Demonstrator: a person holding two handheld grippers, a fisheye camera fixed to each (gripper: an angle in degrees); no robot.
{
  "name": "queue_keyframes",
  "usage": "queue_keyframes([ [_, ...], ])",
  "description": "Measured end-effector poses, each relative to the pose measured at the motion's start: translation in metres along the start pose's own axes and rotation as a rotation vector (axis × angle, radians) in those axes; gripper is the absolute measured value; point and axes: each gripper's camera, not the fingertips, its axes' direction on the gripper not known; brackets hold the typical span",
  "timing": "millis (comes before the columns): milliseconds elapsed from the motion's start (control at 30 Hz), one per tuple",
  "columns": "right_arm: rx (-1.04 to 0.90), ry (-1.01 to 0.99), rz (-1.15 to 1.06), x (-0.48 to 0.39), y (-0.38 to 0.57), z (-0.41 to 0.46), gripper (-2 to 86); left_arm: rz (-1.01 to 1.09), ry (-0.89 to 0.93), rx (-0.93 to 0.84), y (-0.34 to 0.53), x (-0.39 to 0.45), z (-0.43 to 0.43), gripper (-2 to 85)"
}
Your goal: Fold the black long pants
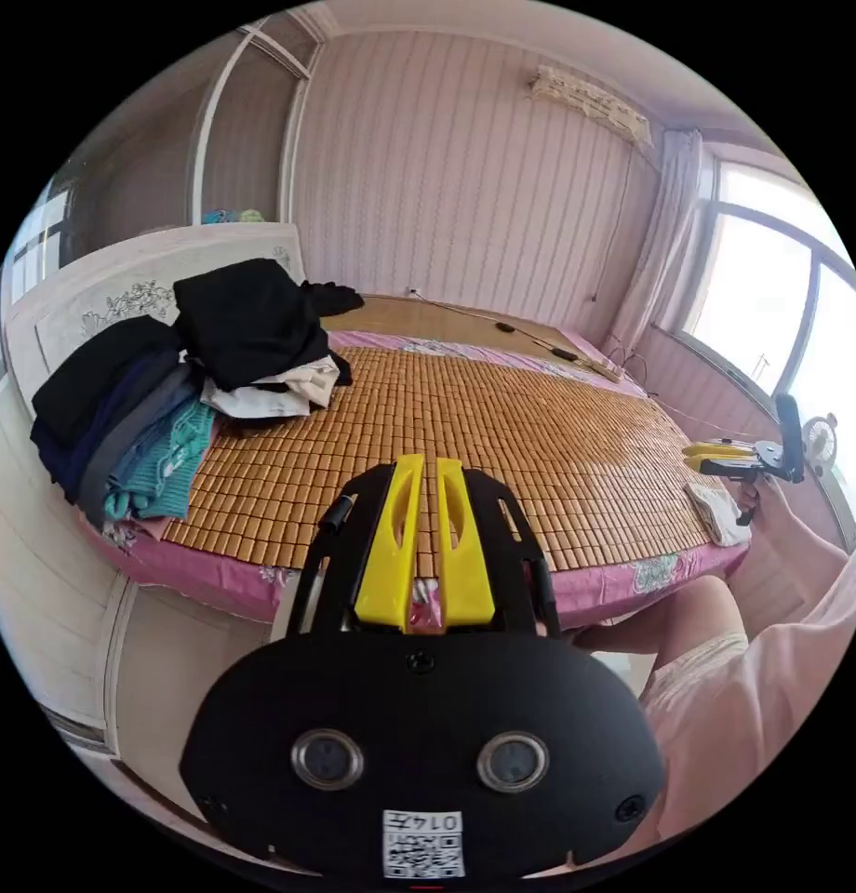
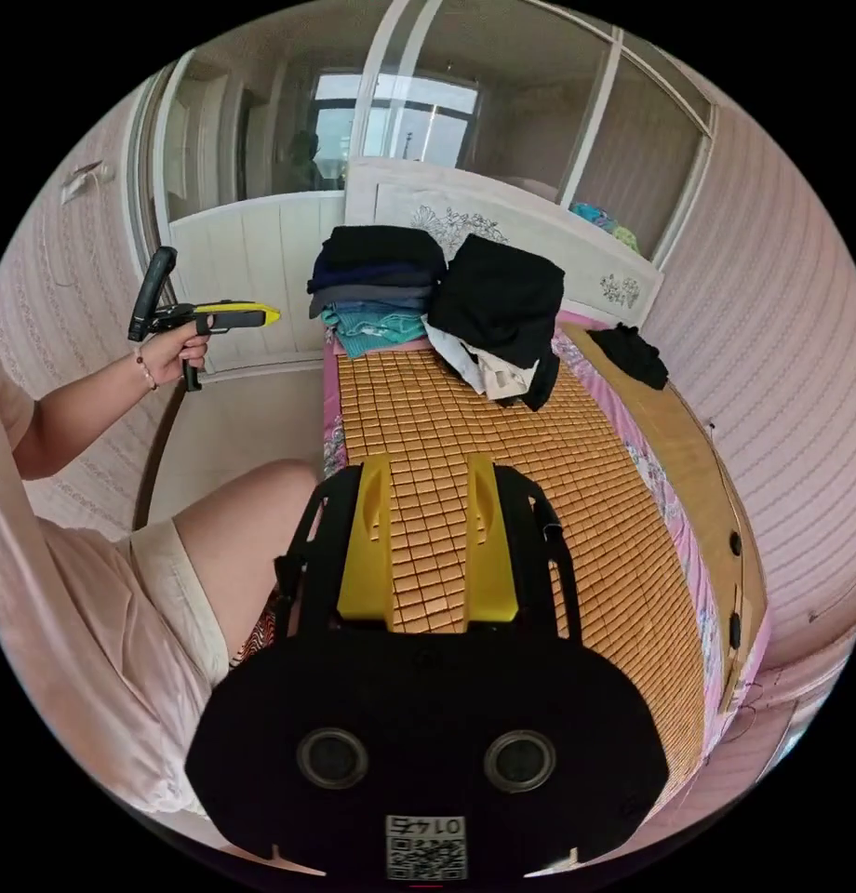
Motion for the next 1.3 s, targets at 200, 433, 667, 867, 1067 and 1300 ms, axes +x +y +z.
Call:
queue_keyframes([
  [200, -0.037, 0.015, -0.326, -0.055, -0.2, 0.079, 12.5, -0.09, -0.067, 0.066, -0.034, -0.115, -0.021, 2.7],
  [433, -0.107, 0.13, -0.384, -0.087, -0.347, 0.175, 14.5, -0.2, -0.078, 0.083, -0.099, -0.192, 0.016, 9.6],
  [667, -0.187, 0.028, -0.276, -0.084, -0.43, 0.274, 20.4, -0.275, 0.017, -0.045, -0.13, -0.231, 0.076, 9.7],
  [867, -0.154, 0.147, -0.167, -0.068, -0.438, 0.287, 8.0, -0.183, 0.059, 0.062, -0.141, -0.225, 0.051, 4.5],
  [1067, 0.026, 0.047, -0.075, -0.011, -0.423, 0.196, 0.6, -0.037, 0.122, 0.249, -0.202, -0.17, -0.007, 3.6],
  [1300, 0.318, -0.086, 0.119, 0.068, -0.329, 0.04, -0.2, 0.27, 0.236, 0.363, -0.297, -0.003, -0.057, 3.2],
])
